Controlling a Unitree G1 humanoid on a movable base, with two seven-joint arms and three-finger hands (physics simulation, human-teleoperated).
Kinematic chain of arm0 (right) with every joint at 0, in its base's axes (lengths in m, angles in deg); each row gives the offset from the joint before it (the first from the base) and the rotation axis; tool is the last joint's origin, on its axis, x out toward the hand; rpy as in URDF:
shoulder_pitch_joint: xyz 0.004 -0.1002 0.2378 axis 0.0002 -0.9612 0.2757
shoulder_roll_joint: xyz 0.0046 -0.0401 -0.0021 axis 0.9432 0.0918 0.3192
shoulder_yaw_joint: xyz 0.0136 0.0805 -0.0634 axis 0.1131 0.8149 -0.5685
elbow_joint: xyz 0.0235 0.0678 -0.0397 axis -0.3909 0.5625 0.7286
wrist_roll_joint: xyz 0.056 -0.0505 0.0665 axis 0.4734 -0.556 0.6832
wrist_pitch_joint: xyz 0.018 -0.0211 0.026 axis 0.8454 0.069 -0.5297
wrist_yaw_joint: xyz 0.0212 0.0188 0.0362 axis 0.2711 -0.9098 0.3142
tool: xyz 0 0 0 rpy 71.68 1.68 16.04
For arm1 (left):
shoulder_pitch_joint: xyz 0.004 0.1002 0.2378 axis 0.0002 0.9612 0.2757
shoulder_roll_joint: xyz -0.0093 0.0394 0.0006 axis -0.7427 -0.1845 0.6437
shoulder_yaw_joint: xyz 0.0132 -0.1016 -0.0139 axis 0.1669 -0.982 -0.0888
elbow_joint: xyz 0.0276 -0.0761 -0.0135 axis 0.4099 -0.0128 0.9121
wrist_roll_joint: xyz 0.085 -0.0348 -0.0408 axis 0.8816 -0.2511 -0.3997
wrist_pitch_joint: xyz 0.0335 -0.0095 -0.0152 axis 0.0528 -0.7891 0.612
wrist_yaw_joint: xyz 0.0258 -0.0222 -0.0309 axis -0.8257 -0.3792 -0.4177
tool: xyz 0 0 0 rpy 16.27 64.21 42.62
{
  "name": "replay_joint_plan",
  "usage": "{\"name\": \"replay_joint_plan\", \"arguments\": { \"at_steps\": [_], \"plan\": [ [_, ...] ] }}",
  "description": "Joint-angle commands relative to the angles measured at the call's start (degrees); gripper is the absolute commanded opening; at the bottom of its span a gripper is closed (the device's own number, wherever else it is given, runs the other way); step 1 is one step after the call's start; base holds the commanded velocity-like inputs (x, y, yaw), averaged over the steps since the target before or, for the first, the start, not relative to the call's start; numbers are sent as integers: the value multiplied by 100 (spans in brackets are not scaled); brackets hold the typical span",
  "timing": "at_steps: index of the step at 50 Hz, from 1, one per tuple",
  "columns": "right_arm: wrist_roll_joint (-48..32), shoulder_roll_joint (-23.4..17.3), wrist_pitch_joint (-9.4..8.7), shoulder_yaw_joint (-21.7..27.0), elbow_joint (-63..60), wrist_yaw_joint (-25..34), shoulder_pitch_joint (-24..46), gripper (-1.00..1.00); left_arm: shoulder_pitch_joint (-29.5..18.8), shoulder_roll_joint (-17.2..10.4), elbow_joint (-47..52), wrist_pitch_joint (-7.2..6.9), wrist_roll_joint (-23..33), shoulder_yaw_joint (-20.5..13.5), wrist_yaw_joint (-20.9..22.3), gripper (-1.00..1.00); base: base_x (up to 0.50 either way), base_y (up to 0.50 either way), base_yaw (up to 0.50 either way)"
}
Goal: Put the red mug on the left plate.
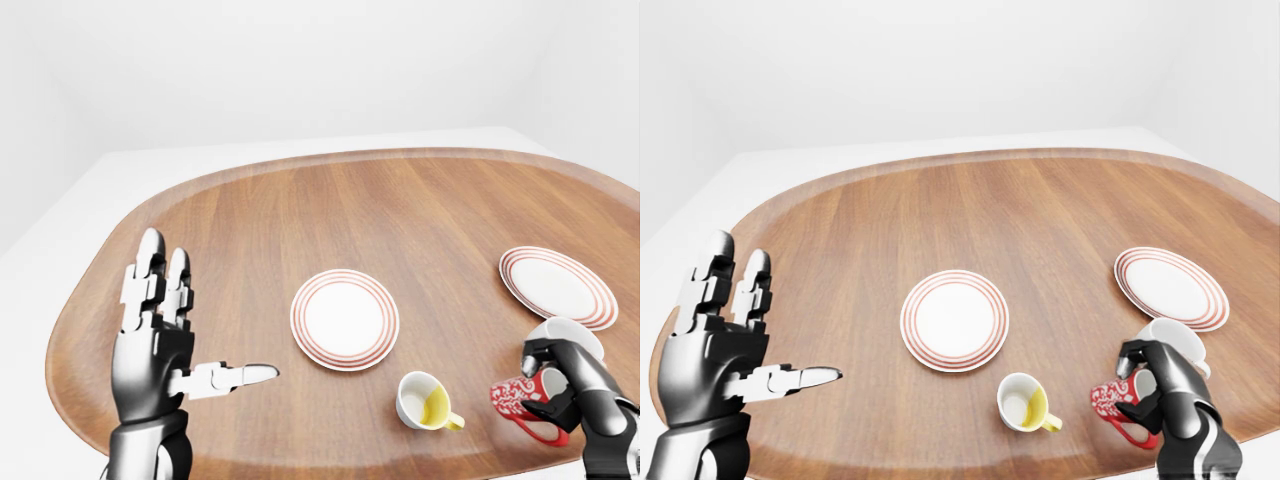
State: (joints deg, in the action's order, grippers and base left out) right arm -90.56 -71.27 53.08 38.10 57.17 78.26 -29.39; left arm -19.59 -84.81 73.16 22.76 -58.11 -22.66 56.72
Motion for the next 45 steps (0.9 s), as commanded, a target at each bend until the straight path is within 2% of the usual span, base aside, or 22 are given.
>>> {"name": "replay_joint_plan", "arguments": {
  "at_steps": [1,2,3,6,7,10,11,15,21,29,45],
  "plan": [
    [-597,-511,0,-820,-644,158,1580,-100,-10,-9,-1,0,3,10,-7,100,0,0,0],
    [-652,-582,0,-998,-524,152,1823,-100,-7,-9,3,0,1,10,-4,100,0,0,0],
    [-830,-711,0,-1425,-166,138,2380,-100,-13,-9,-4,0,9,11,-8,100,0,0,0],
    [-891,-782,0,-1938,466,16,3265,-100,-22,-12,-16,0,7,3,-6,100,0,0,0],
    [-879,-744,0,-2194,961,-103,3822,-100,-26,-12,-24,0,1,-12,-5,100,0,0,0],
    [-801,-654,0,-2490,1933,-468,4678,-100,-24,-7,-7,0,-20,-47,11,100,0,0,0],
    [-775,-569,0,-2666,2645,-742,5224,-100,-29,-7,8,0,-36,-71,20,100,0,0,0],
    [-573,-317,0,-2959,4314,-1358,6440,-100,-36,18,-13,0,-40,-108,39,100,0,0,0],
    [-377,135,0,-3264,6102,-2064,7641,-100,-23,39,-22,0,-72,-164,80,100,0,0,0],
    [-661,742,0,-3628,6968,-2216,7970,-100,-27,58,-34,0,-87,-208,112,100,0,0,0],
    [-2226,1725,0,-3970,7385,-2458,7672,-100,-27,78,-94,0,-112,-261,150,100,0,0,0]
  ]
}}
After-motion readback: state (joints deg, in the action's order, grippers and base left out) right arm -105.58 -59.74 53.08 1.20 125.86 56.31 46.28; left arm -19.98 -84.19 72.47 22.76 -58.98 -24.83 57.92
